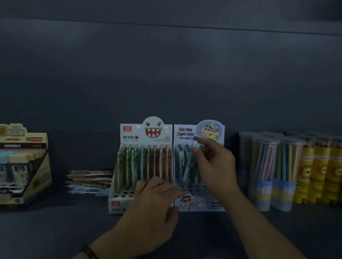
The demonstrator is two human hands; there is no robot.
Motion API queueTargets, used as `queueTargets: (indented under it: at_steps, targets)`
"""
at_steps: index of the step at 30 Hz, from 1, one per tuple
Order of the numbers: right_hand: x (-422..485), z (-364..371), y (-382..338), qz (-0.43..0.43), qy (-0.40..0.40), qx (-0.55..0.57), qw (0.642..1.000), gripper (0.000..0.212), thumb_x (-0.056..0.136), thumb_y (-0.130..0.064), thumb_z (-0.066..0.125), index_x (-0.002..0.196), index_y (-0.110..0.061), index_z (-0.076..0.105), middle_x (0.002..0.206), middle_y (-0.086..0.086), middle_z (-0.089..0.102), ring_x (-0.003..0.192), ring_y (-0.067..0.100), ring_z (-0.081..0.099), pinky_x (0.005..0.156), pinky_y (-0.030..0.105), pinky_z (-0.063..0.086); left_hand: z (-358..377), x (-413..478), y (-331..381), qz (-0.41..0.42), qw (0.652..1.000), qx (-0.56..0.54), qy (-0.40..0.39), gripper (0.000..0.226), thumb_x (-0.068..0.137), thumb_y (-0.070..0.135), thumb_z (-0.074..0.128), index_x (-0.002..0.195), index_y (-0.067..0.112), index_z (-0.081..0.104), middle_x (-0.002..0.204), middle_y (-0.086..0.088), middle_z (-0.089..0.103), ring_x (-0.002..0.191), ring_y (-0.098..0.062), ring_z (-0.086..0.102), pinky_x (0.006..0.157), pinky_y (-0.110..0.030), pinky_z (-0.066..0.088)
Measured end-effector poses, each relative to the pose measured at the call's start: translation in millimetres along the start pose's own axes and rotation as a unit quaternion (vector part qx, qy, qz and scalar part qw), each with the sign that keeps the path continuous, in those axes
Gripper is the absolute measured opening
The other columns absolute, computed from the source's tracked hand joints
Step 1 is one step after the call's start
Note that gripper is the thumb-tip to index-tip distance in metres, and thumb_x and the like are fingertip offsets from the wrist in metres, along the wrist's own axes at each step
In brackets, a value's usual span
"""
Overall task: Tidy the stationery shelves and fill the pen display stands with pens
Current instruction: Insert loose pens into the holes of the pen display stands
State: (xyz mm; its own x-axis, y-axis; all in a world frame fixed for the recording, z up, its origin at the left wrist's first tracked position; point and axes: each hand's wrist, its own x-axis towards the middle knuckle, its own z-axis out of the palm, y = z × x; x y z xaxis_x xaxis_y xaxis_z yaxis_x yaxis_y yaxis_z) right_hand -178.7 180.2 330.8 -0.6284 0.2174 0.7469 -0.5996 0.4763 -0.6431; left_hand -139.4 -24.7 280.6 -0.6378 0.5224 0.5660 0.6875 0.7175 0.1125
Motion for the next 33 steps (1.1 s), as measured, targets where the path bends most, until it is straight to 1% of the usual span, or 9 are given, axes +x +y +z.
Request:
queueTargets:
  at_steps: [2, 6, 10, 13, 18, 21, 25, 28, 33]
  targets:
    - [-0.2, 0.8, 0.8, 0.003, -0.002, -0.007, 1.0, 0.025, 0.1, -0.023, 0.07, 0.125, -0.026, 0.074, 0.074, -0.011, 0.068, 0.071, 0.008, 0.071, 0.074, 0.036, 0.061, -0.6, -0.5, 1.8, -0.01, 1.0, -0.002, -0.011, 0.045, 0.102, 0.042, 0.053, 0.146, 0.044, 0.051, 0.134, 0.031, 0.053, 0.128, 0.0, 0.032, 0.102, -0.028, 0.02]
    - [-4.2, 1.6, -2.8, -0.001, -0.01, -0.022, 1.0, 0.026, 0.1, -0.024, 0.07, 0.126, -0.027, 0.073, 0.076, -0.022, 0.066, 0.071, 0.002, 0.067, 0.066, 0.015, 0.053, -3.1, -1.7, 6.0, -0.02, 1.0, 0.002, -0.023, 0.048, 0.099, 0.043, 0.054, 0.147, 0.045, 0.05, 0.132, 0.032, 0.053, 0.127, 0.001, 0.034, 0.103, -0.031, 0.022]
    - [-4.4, 3.6, -10.2, -0.021, -0.003, -0.042, 0.999, 0.025, 0.1, -0.021, 0.07, 0.125, -0.025, 0.074, 0.071, -0.012, 0.068, 0.071, 0.005, 0.067, 0.066, 0.013, 0.051, -6.5, -4.5, 9.2, -0.019, 0.999, 0.004, -0.026, 0.051, 0.101, 0.042, 0.054, 0.15, 0.048, 0.044, 0.137, 0.034, 0.049, 0.125, 0.005, 0.029, 0.101, -0.027, 0.018]
    - [-6.1, 4.7, -14.0, -0.041, 0.001, -0.079, 0.996, 0.026, 0.1, -0.023, 0.07, 0.126, -0.024, 0.073, 0.074, -0.013, 0.068, 0.077, 0.003, 0.067, 0.068, 0.009, 0.048, -7.4, -5.3, 9.5, -0.018, 1.0, 0.002, -0.024, 0.051, 0.1, 0.041, 0.055, 0.15, 0.048, 0.045, 0.136, 0.033, 0.05, 0.122, 0.004, 0.03, 0.101, -0.027, 0.018]
    - [-8.3, 6.5, -14.3, -0.034, -0.037, -0.119, 0.992, 0.029, 0.099, -0.021, 0.072, 0.127, -0.02, 0.073, 0.084, -0.024, 0.066, 0.078, -0.016, 0.062, 0.072, -0.003, 0.041, -5.3, -6.9, 7.2, -0.014, 1.0, 0.002, -0.02, 0.052, 0.099, 0.043, 0.055, 0.15, 0.047, 0.047, 0.136, 0.032, 0.052, 0.122, 0.004, 0.032, 0.103, -0.03, 0.021]
    - [-9.8, 7.0, -13.6, -0.028, -0.055, -0.136, 0.989, 0.032, 0.097, -0.021, 0.074, 0.129, -0.021, 0.072, 0.098, -0.014, 0.073, 0.077, -0.013, 0.059, 0.084, 0.007, 0.046, -6.3, -6.5, 7.3, -0.012, 1.0, -0.007, -0.017, 0.052, 0.1, 0.044, 0.055, 0.151, 0.047, 0.045, 0.137, 0.033, 0.05, 0.124, 0.005, 0.03, 0.103, -0.027, 0.018]
    - [-12.0, 8.3, -13.1, -0.023, -0.073, -0.152, 0.985, 0.019, 0.094, -0.018, 0.076, 0.113, -0.019, 0.072, 0.076, -0.016, 0.064, 0.073, -0.004, 0.061, 0.073, 0.017, 0.051, -5.6, -6.1, 5.6, -0.006, 1.0, -0.012, -0.015, 0.051, 0.101, 0.044, 0.055, 0.15, 0.047, 0.045, 0.139, 0.033, 0.049, 0.126, 0.006, 0.028, 0.103, -0.022, 0.014]
    - [-13.7, 11.4, -10.7, -0.024, -0.076, -0.154, 0.985, 0.013, 0.093, -0.017, 0.078, 0.102, -0.02, 0.069, 0.077, -0.013, 0.065, 0.074, 0.001, 0.064, 0.075, 0.028, 0.057, -4.6, -5.8, 3.2, -0.001, 1.0, -0.014, -0.014, 0.05, 0.1, 0.04, 0.056, 0.149, 0.045, 0.048, 0.138, 0.032, 0.05, 0.125, 0.004, 0.03, 0.106, -0.028, 0.02]
    - [-18.4, 9.9, -10.4, -0.036, -0.059, -0.178, 0.982, 0.018, 0.093, -0.022, 0.077, 0.108, -0.023, 0.067, 0.08, -0.017, 0.065, 0.073, -0.002, 0.063, 0.071, 0.028, 0.057, -6.1, -6.8, 0.4, 0.031, 0.999, 0.031, -0.015, 0.052, 0.097, 0.041, 0.052, 0.149, 0.044, 0.048, 0.135, 0.028, 0.053, 0.125, -0.004, 0.035, 0.103, -0.036, 0.027]
